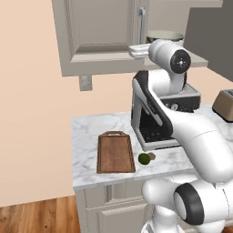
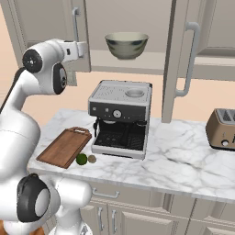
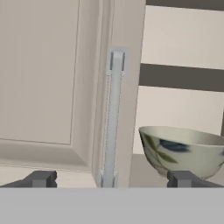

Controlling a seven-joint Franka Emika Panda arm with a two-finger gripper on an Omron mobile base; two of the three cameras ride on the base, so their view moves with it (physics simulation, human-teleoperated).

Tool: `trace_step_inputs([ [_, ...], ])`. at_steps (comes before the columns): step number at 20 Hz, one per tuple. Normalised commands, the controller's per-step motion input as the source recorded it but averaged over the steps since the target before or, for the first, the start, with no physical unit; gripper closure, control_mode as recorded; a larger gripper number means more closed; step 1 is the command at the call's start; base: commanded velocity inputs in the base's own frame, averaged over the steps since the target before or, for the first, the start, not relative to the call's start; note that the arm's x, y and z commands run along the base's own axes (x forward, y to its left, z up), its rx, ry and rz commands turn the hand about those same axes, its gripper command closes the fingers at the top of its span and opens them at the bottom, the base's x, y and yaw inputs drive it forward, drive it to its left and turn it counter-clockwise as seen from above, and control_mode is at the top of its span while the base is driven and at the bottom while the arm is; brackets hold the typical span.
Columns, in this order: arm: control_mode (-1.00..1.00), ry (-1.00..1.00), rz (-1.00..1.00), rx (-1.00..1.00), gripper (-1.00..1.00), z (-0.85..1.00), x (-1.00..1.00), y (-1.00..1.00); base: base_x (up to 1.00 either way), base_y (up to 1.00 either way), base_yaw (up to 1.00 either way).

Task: Open the cabinet. Place the bowl and condiment on the counter. Then place the lime and garlic on the cutting board.

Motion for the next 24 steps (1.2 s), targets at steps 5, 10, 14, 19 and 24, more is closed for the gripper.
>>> trace_step_inputs([
  [5, -1.0, 0.05, 0.0, 0.0, -1.0, 0.0, 0.35, 0.0, 0.0, 0.0, 0.0],
  [10, -1.0, 0.05, 0.0, 0.0, -1.0, 0.0, 0.34, 0.0, 0.0, 0.0, 0.0],
  [14, -1.0, 0.02, 0.0, 0.0, -1.0, 0.01, 0.37, 0.0, 0.0, 0.0, 0.0],
  [19, -1.0, 0.0, -0.03, 0.0, -1.0, 0.08, 0.31, 0.0, 0.0, 0.0, 0.0],
  [24, -1.0, 0.0, -0.04, 0.0, -1.0, 0.02, 0.25, 0.01, 0.0, 0.0, 0.0],
])
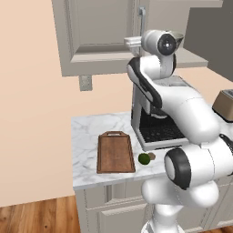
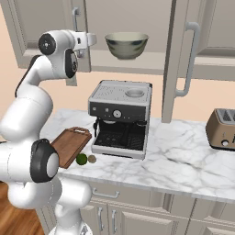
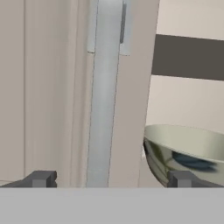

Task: Open the cabinet. Place the bowl and condiment on the counter. Then place the lime and garlic on the cutting board.

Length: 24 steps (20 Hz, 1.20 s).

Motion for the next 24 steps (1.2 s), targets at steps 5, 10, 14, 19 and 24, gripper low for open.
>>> trace_step_inputs([
  [5, -1.0, 0.0, -0.06, 0.0, -1.0, 0.0, 0.16, 0.05, 0.0, 0.0, 0.0],
  [10, -1.0, 0.0, -0.04, 0.0, 1.0, 0.0, 0.12, 0.1, 0.0, 0.0, 0.0],
  [14, -1.0, 0.0, -0.02, 0.0, 1.0, 0.0, 0.08, 0.14, 0.0, 0.0, 0.0],
  [19, -1.0, 0.0, 0.0, 0.0, 1.0, 0.0, 0.0, 0.18, 0.0, 0.0, 0.0],
  [24, -1.0, 0.0, 0.0, 0.0, 1.0, 0.0, 0.03, 0.09, 0.0, 0.0, 0.0],
])
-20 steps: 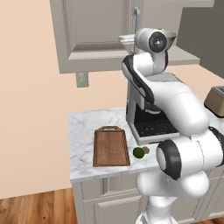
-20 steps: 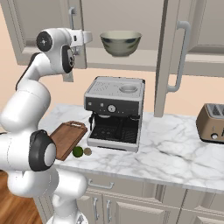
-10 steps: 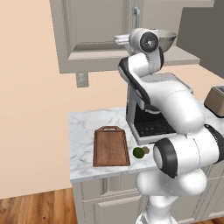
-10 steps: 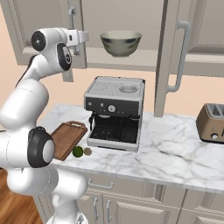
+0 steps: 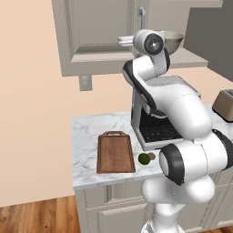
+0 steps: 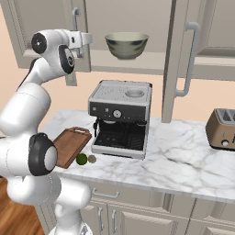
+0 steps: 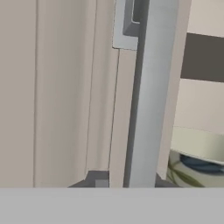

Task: Open the cabinet. Place the bowl and condiment on the counter. Then place the lime and garlic on the cutting board.

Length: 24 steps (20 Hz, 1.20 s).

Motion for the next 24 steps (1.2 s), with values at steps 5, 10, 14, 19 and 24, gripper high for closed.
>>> trace_step_inputs([
  [5, -1.0, 0.0, 0.0, 0.0, 1.0, 0.0, 0.14, 0.05, 0.0, 0.0, 0.0],
  [10, -1.0, 0.0, 0.0, 0.0, 1.0, -0.02, 0.1, 0.03, 0.0, 0.0, 0.0],
  [14, -1.0, 0.0, 0.0, 0.0, 1.0, 0.0, 0.0, 0.0, 0.0, 0.0, 0.0],
  [19, -1.0, 0.0, -0.01, 0.0, 1.0, 0.0, -0.15, 0.0, 0.0, 0.0, 0.0],
  [24, -1.0, 0.0, -0.04, 0.0, 1.0, 0.0, -0.46, 0.0, 0.0, 0.0, 0.0],
])
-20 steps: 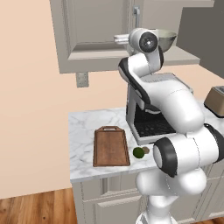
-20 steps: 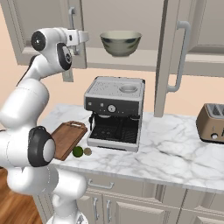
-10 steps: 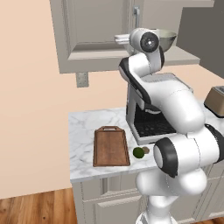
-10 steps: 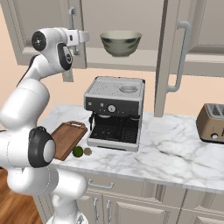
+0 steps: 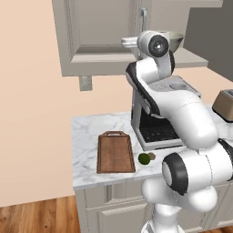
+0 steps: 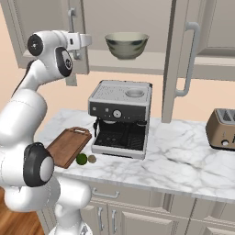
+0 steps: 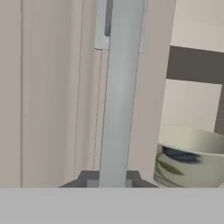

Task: Open the cabinet. Place the bowl and condiment on the counter. Then place the lime and garlic on the cutting board.

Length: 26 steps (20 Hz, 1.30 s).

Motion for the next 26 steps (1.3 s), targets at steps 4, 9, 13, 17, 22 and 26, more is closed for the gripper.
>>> trace_step_inputs([
  [4, -1.0, 0.0, -0.05, 0.0, 1.0, 0.0, -0.49, 0.09, 0.0, 0.0, 0.0],
  [9, -1.0, 0.01, -0.04, 0.0, 1.0, -0.01, -0.38, 0.2, 0.0, 0.0, 0.0],
  [13, -1.0, 0.01, -0.01, 0.0, 1.0, -0.04, -0.23, 0.18, 0.0, 0.0, 0.0],
  [17, -1.0, 0.02, 0.0, 0.0, 1.0, -0.1, -0.32, 0.18, 0.0, 0.0, 0.0],
  [22, -1.0, 0.02, 0.0, 0.0, 1.0, -0.11, -0.44, 0.21, 0.0, 0.0, 0.0],
  [26, -1.0, 0.04, 0.0, 0.0, 1.0, -0.09, -0.44, 0.24, 0.0, 0.0, 0.0],
])
